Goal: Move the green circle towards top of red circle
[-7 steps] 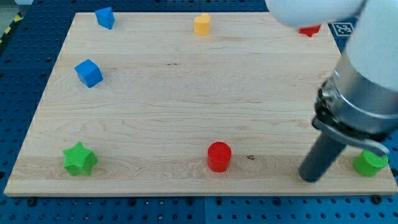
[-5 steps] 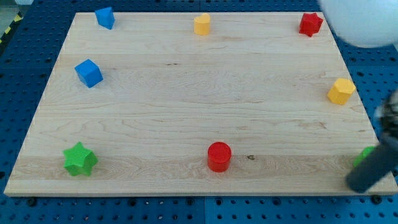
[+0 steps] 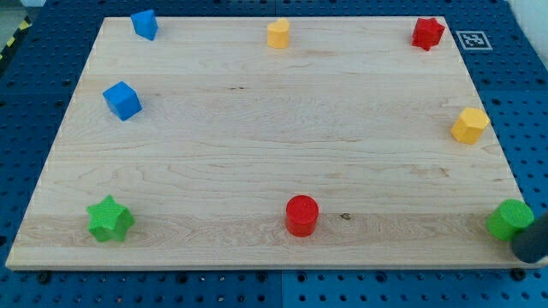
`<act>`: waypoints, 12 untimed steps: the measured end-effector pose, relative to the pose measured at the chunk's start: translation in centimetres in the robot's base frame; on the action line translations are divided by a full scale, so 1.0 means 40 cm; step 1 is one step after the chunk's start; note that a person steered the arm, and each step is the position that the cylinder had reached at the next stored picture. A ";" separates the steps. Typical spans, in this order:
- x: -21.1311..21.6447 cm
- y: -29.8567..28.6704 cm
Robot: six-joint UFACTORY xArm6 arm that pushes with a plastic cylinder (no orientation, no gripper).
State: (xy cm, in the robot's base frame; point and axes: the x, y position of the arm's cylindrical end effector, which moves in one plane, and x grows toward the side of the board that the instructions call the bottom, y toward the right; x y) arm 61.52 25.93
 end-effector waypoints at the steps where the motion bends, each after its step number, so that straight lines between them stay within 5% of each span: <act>1: -0.041 -0.029; 4: -0.018 0.127; 6: -0.150 0.084; 8: -0.176 -0.044; 9: -0.204 0.010; 12: -0.099 0.196</act>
State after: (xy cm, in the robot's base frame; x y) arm 57.55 33.76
